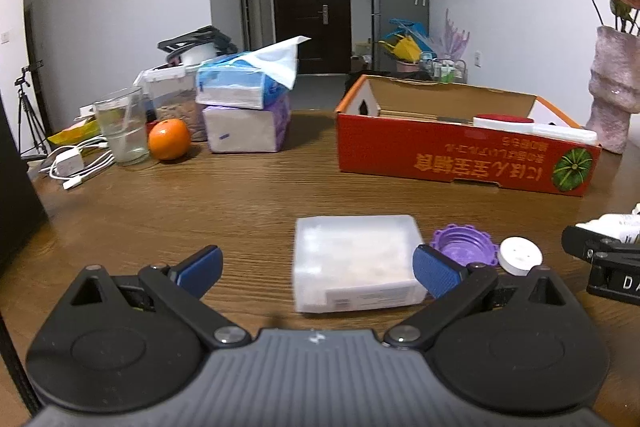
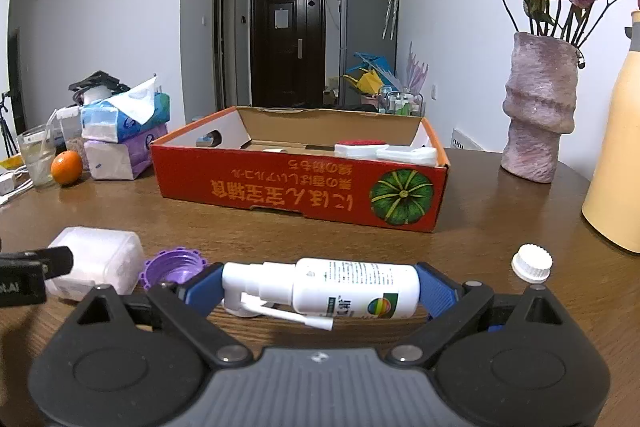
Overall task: Organize rigid objects
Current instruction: 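Close the left tool on the translucent white box while the right tool holds the spray bottle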
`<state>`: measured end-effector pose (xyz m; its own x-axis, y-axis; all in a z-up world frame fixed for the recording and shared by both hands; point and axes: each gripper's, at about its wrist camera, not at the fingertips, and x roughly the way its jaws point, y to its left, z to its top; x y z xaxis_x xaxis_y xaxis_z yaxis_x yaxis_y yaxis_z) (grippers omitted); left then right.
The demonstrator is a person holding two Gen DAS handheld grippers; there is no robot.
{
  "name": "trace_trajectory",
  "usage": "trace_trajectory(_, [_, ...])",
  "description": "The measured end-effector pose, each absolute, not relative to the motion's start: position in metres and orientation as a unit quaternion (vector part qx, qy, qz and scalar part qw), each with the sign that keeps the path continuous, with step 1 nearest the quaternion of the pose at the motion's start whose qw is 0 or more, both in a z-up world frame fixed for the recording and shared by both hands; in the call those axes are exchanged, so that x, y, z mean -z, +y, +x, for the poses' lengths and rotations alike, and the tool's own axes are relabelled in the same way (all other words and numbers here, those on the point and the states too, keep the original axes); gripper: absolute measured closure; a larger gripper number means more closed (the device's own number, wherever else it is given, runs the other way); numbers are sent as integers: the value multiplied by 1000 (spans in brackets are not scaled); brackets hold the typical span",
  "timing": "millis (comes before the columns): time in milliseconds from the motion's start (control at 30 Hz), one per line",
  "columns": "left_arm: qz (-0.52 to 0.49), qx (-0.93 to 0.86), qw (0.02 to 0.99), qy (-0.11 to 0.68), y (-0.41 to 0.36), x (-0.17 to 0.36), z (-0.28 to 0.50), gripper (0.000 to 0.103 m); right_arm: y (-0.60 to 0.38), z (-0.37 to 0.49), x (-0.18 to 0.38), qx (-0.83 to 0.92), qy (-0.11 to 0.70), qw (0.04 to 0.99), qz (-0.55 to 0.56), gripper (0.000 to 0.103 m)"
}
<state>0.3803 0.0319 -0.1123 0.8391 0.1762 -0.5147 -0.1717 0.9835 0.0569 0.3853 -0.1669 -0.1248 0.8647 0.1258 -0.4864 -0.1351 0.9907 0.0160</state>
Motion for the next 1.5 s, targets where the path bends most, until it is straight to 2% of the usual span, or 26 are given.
trace_trajectory(900, [-50, -82, 938, 333, 34, 136, 432, 0, -179, 391, 129, -63, 252, 966, 7, 5])
trace_trajectory(1033, [-48, -85, 936, 338, 33, 138, 433, 6, -179, 390, 129, -64, 252, 966, 9, 5])
trace_trajectory(1133, [-31, -79, 937, 339, 29, 139, 434, 19, -179, 390, 129, -65, 252, 966, 8, 5])
trace_trajectory(1500, [-4, -82, 935, 346, 27, 139, 440, 20, -178, 390, 129, -65, 252, 966, 8, 5])
